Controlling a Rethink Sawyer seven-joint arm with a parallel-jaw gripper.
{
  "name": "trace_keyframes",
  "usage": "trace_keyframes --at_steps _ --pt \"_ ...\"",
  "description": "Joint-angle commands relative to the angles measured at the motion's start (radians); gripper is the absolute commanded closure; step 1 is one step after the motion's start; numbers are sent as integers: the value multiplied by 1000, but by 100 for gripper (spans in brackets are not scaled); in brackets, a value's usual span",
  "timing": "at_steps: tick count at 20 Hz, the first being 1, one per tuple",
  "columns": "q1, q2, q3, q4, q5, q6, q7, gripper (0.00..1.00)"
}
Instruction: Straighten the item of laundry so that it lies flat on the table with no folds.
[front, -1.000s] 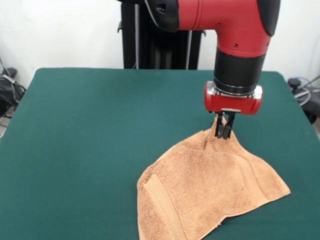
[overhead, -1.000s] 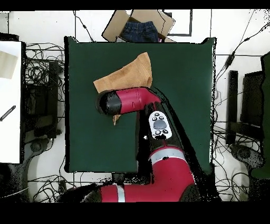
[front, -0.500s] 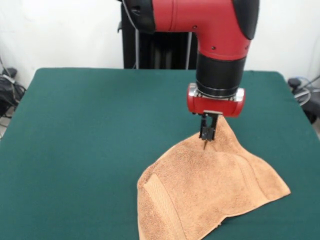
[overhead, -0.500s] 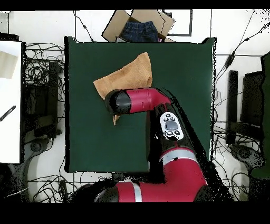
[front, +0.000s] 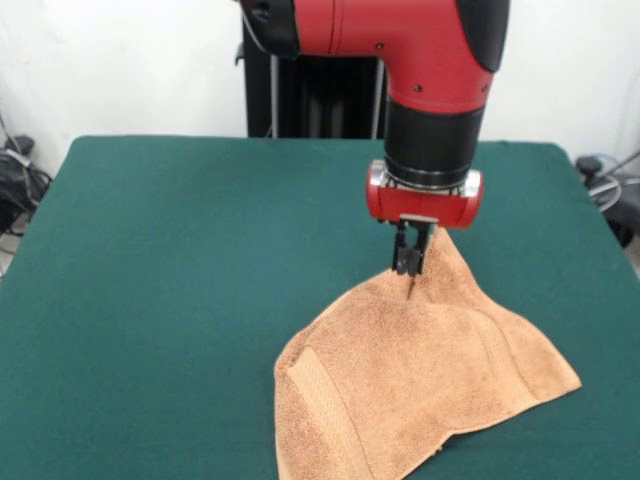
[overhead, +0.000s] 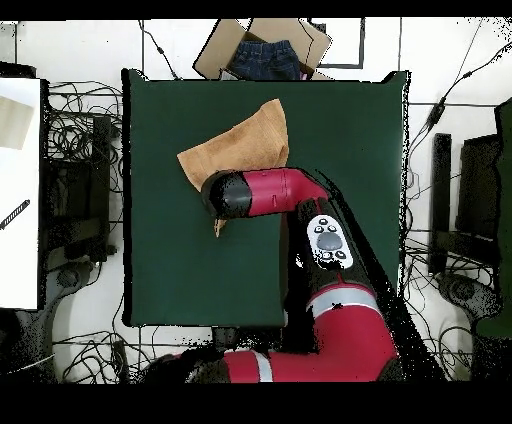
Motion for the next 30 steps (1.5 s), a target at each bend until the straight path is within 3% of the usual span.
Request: trace_keyframes --at_steps 1,6,14,22,30 --pt "-4 -46 87 72 25 123 -39 100" --pt "-16 -29 105 -2 43 227 -86 100" --pt "-21 6 110 -34 25 226 -88 100" --pt "-24 -138 98 194 35 116 -9 100" --pt "-34 -212 110 319 38 52 10 100"
